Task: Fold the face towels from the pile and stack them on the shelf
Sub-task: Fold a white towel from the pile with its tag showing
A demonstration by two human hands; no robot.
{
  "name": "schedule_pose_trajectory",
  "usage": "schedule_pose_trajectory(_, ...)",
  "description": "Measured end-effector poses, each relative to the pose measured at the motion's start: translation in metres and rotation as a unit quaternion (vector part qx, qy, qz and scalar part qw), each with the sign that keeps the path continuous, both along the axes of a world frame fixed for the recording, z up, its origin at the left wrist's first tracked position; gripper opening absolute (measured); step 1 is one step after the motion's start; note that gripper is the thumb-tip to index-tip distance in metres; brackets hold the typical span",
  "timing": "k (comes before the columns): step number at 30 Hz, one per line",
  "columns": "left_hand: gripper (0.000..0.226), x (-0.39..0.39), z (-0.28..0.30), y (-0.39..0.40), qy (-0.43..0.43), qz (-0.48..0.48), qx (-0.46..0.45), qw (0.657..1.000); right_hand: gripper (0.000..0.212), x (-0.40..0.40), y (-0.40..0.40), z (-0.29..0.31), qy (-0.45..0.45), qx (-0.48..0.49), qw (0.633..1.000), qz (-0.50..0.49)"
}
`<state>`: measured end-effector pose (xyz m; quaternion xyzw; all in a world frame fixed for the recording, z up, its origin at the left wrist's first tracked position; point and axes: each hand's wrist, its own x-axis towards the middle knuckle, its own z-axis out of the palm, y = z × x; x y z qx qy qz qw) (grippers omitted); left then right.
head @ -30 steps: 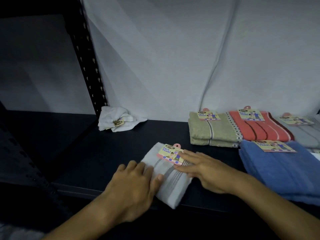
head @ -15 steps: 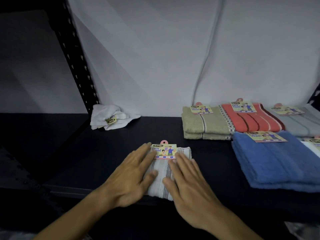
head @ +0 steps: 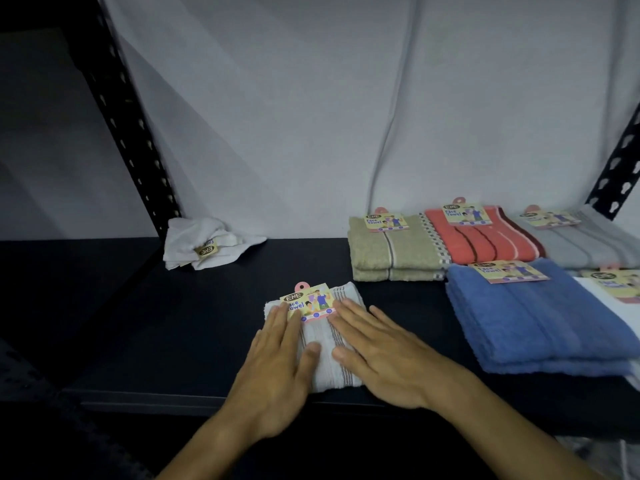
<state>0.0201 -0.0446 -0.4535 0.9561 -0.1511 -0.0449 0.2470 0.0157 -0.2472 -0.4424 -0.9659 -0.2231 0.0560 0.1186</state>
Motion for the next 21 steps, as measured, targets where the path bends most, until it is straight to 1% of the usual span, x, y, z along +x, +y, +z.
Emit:
schedule_pose_trajectory(2,0.070,0.000,0.004,0.008,0.015,0.029,-0.076,0.997,0.069,-0.004,0.004,0.004,0.014,0.045,0.999,-0.024)
schedule_pose_trajectory(3,0.070,0.000,0.007,0.011,0.004,0.057,-0.092,0.994,0.067,-0.006,0.007,0.004,0.008,0.078,0.996,-0.049)
schedule_pose_trajectory(4,0.066,0.001,0.011,0.013,-0.023,0.094,-0.088,0.991,0.066,-0.007,0.010,0.004,-0.014,0.105,0.991,-0.082)
schedule_pose_trajectory(6,0.054,0.003,0.019,0.013,-0.079,0.164,-0.036,0.983,0.064,-0.010,0.017,0.005,-0.091,0.110,0.974,-0.176)
schedule_pose_trajectory(7,0.049,0.003,0.025,0.011,-0.091,0.187,-0.004,0.978,0.061,-0.010,0.020,0.007,-0.116,0.094,0.962,-0.230)
schedule_pose_trajectory(8,0.047,0.003,0.030,0.008,-0.091,0.201,0.032,0.975,0.056,-0.009,0.023,0.010,-0.121,0.075,0.950,-0.278)
schedule_pose_trajectory(9,0.046,0.002,0.033,0.004,-0.080,0.208,0.069,0.972,0.052,-0.008,0.025,0.012,-0.112,0.054,0.942,-0.311)
schedule_pose_trajectory(11,0.049,0.003,0.037,-0.003,-0.041,0.215,0.125,0.968,0.051,-0.003,0.029,0.018,-0.072,0.027,0.936,-0.343)
schedule_pose_trajectory(14,0.056,0.008,0.038,-0.011,0.006,0.241,0.141,0.960,0.052,0.005,0.031,0.022,-0.016,0.052,0.929,-0.366)
schedule_pose_trajectory(16,0.055,0.014,0.036,-0.015,0.034,0.257,0.123,0.958,0.049,0.010,0.034,0.023,0.004,0.075,0.923,-0.378)
schedule_pose_trajectory(18,0.050,0.018,0.032,-0.017,0.059,0.279,0.071,0.956,0.043,0.013,0.038,0.022,0.023,0.096,0.915,-0.392)
schedule_pose_trajectory(19,0.046,0.019,0.030,-0.019,0.060,0.289,0.043,0.954,0.041,0.015,0.039,0.022,0.028,0.105,0.911,-0.398)
schedule_pose_trajectory(21,0.040,0.017,0.026,-0.022,0.036,0.295,0.012,0.955,0.038,0.015,0.041,0.021,0.028,0.132,0.904,-0.406)
